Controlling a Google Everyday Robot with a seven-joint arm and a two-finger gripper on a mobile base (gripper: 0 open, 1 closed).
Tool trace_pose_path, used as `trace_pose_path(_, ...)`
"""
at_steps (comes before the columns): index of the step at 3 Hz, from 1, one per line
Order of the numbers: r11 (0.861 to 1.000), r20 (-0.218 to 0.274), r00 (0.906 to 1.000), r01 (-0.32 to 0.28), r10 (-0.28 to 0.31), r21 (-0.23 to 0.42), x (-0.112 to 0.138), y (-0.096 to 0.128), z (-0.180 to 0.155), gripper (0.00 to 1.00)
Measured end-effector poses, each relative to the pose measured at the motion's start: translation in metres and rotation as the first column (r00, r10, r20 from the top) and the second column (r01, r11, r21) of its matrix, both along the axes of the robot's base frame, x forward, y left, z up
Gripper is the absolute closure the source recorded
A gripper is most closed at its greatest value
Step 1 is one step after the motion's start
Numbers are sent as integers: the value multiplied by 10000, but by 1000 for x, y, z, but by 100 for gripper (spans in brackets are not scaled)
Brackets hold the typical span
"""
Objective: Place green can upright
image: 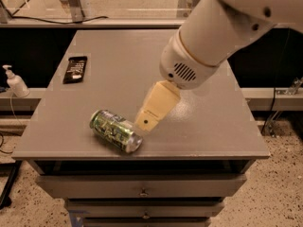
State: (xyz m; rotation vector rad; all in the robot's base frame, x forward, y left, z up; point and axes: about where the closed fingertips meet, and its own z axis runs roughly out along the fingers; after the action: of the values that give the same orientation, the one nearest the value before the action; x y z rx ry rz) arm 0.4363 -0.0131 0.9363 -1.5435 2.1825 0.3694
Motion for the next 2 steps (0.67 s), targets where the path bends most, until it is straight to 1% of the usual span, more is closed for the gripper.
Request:
trace_pose_path(1,9988,-320,9986,433,-425,240,5,43,-15,0)
trace_pose_path(2,9965,-528,9951,834,-836,-61,10,74,-35,0)
